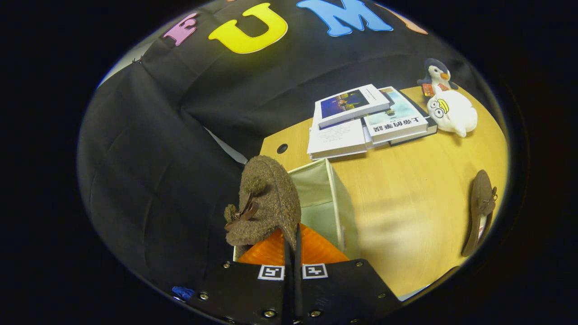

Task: Open the storage box then place both shoes into the box .Put the left shoe in first, then the right shoe, with the right side of both shoes facing outward in a uniform manner.

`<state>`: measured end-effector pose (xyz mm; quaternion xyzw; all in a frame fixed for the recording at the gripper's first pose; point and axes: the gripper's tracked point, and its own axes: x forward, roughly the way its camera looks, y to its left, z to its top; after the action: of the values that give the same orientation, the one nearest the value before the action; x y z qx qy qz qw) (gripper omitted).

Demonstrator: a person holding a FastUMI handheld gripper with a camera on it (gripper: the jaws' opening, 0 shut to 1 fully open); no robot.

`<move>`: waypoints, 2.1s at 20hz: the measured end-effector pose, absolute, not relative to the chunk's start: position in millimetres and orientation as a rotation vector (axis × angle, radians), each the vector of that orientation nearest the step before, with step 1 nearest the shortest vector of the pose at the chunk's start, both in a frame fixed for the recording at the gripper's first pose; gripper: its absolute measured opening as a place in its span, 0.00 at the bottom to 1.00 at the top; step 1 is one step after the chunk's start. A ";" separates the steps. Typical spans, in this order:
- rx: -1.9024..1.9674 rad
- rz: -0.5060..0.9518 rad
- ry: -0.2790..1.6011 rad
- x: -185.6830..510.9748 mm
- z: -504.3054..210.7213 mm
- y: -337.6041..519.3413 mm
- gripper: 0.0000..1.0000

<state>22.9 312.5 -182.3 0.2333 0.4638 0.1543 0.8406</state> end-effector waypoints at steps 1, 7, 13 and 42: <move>0.491 0.325 0.987 22.2 -186.8 318.2 0.00; 0.484 0.310 1.047 16.3 -224.8 352.0 0.01; 0.451 0.267 1.098 10.4 -260.0 370.3 0.01; 0.079 0.447 0.711 17.0 -132.8 241.6 0.98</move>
<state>17.0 241.6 -132.8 0.0385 0.3451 0.2171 0.9123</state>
